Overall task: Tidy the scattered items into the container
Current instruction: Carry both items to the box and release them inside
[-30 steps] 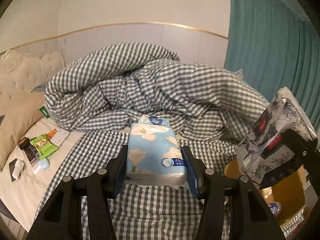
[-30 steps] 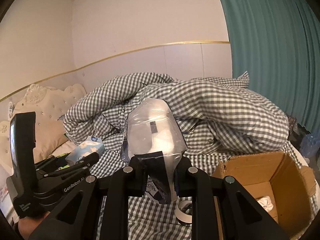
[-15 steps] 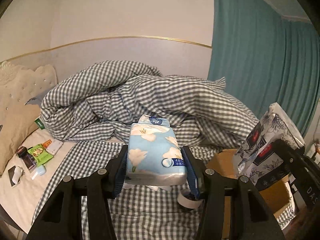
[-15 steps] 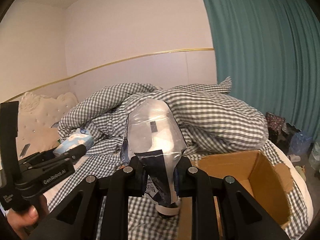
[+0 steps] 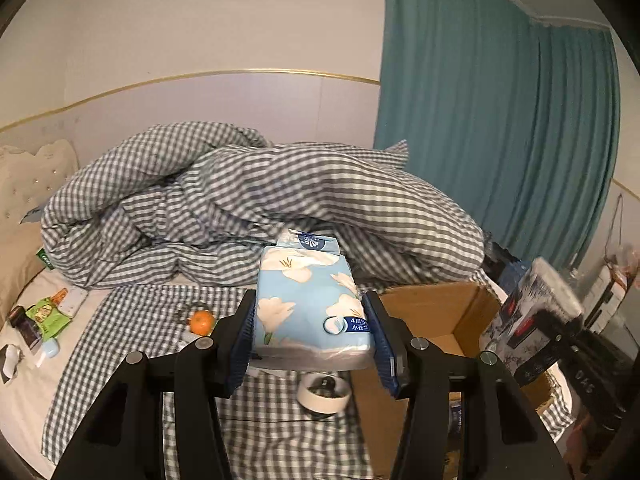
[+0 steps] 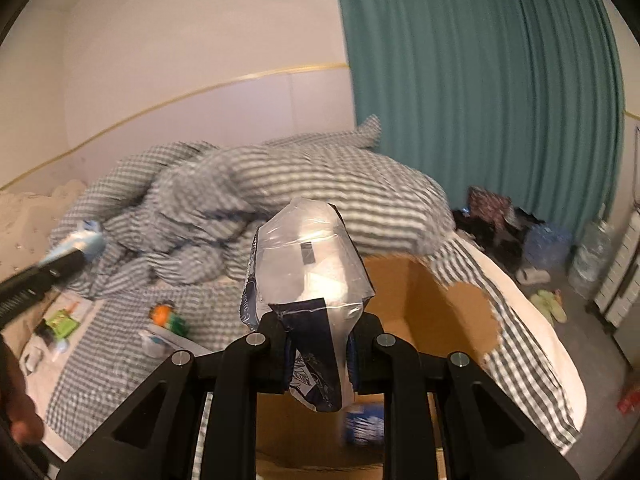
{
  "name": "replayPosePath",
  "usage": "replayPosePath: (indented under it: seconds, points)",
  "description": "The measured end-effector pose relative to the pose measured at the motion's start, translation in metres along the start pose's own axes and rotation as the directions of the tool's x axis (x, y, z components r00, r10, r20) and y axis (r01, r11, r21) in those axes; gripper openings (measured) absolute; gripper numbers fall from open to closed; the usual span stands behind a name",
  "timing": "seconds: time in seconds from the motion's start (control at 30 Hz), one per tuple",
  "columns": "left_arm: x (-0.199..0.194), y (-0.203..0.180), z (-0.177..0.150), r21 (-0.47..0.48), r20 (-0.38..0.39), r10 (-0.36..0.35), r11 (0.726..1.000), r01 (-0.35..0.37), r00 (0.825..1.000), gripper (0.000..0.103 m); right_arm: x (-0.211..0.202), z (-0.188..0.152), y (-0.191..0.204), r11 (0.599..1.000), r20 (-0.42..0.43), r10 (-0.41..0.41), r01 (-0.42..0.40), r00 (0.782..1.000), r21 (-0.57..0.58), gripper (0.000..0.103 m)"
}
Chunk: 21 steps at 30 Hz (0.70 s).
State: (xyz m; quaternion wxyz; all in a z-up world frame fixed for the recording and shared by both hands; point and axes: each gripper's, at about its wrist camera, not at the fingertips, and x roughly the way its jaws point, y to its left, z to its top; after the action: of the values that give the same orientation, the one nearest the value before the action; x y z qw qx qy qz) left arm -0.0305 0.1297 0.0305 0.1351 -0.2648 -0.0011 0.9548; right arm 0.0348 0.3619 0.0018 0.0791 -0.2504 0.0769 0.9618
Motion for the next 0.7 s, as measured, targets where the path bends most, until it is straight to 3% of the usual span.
replayPosePath:
  seconds: [0.2, 0.23, 0.27, 0.33, 0.7]
  points:
    - [0.015, -0.032, -0.005, 0.035, -0.023, -0.033, 0.999, 0.034, 0.999, 0.053, 0.018, -0.010, -0.033, 0.999, -0.057, -0.041, 0.042, 0.998, 0.019, 0.023]
    - [0.017, -0.036, -0.006, 0.039, -0.026, -0.039, 0.998, 0.040, 0.999, 0.053, 0.020, -0.011, -0.036, 0.998, -0.063, -0.053, 0.054, 0.997, 0.017, 0.039]
    - [0.021, -0.041, -0.006, 0.044, -0.030, -0.045, 0.998, 0.046, 0.999, 0.053, 0.021, -0.012, -0.036, 0.997, -0.063, -0.077, 0.078, 0.995, 0.011, 0.071]
    - [0.025, -0.051, -0.008, 0.055, -0.036, -0.052, 0.997, 0.054, 0.998, 0.053, 0.021, -0.012, -0.039, 0.994, -0.043, -0.106, 0.106, 0.993, -0.006, 0.093]
    - [0.045, -0.087, -0.015, 0.092, -0.076, -0.103, 0.990, 0.110, 0.992, 0.053, 0.005, -0.010, -0.074, 0.988, 0.000, -0.147, 0.147, 0.989, 0.051, 0.093]
